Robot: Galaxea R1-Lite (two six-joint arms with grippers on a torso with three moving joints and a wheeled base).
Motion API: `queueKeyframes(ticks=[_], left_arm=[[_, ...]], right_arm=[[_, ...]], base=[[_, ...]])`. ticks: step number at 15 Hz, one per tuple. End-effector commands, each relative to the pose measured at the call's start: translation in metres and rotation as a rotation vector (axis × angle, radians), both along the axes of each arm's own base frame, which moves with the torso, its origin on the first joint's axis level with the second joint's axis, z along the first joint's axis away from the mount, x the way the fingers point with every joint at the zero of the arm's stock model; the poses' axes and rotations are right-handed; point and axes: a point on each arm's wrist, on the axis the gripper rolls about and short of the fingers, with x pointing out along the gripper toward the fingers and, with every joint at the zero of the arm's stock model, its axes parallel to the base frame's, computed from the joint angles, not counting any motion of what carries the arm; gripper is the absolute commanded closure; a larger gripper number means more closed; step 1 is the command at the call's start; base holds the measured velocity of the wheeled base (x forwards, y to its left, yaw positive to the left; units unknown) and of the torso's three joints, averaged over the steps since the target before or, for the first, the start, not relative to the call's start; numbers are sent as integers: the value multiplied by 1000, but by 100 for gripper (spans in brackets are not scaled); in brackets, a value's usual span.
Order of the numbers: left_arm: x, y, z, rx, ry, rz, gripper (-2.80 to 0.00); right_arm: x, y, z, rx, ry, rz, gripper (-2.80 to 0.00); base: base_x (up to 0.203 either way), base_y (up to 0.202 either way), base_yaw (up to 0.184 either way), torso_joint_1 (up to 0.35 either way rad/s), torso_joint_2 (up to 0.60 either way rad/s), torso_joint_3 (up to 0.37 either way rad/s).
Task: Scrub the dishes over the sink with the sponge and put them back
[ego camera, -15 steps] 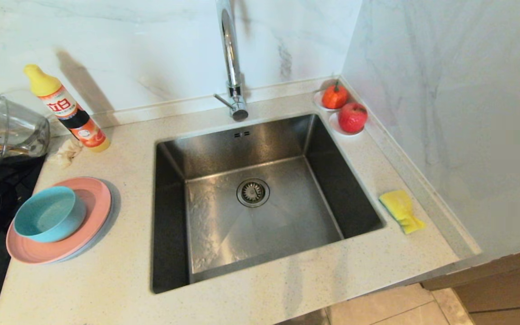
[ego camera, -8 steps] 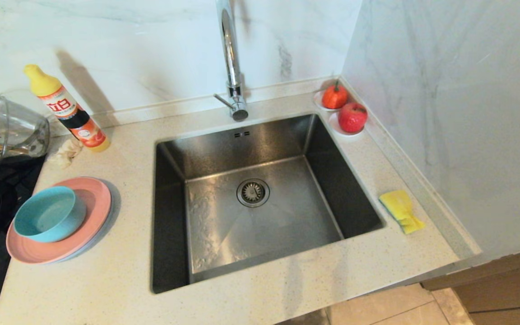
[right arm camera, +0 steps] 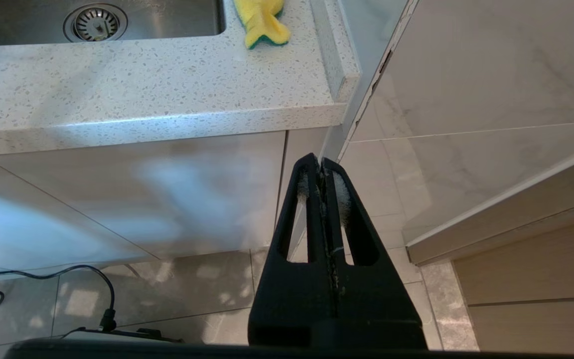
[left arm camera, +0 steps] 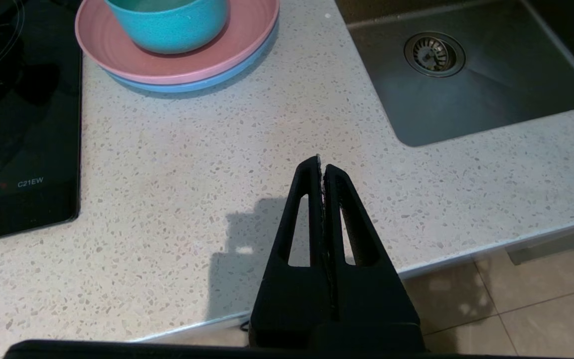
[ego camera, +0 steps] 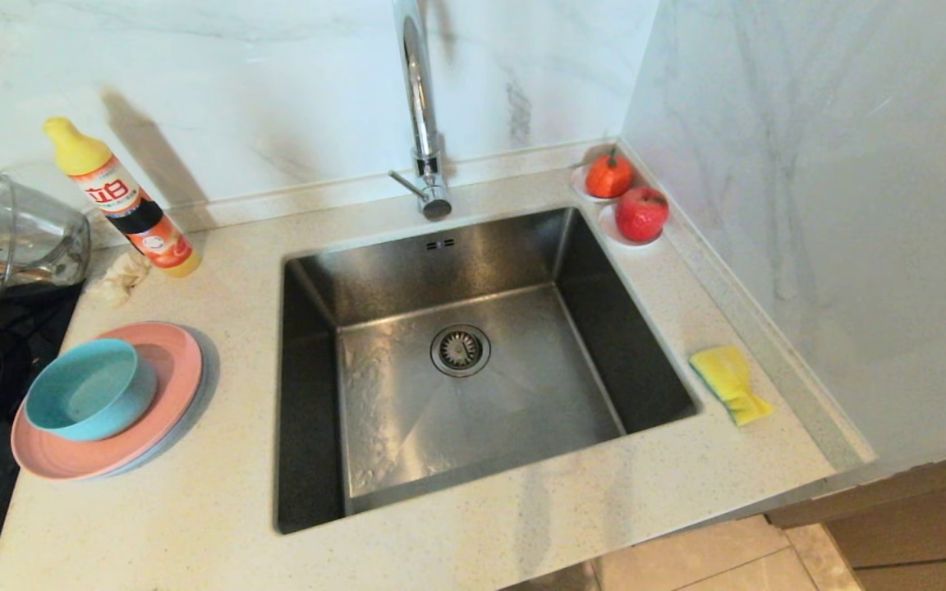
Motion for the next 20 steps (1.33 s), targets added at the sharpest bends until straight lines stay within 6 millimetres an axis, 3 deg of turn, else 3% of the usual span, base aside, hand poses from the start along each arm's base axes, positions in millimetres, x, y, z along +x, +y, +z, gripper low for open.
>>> queueKeyframes(ticks=[1, 20], left_arm=[[0, 0, 0, 0, 1, 0, 0], [0, 0, 0, -1, 1, 0, 0]], right_arm=[[0, 0, 0, -1, -1, 1, 0], [0, 0, 0, 68, 2, -8, 0]], base=[[0, 0, 0, 0, 0, 0], [0, 0, 0, 0, 0, 0]])
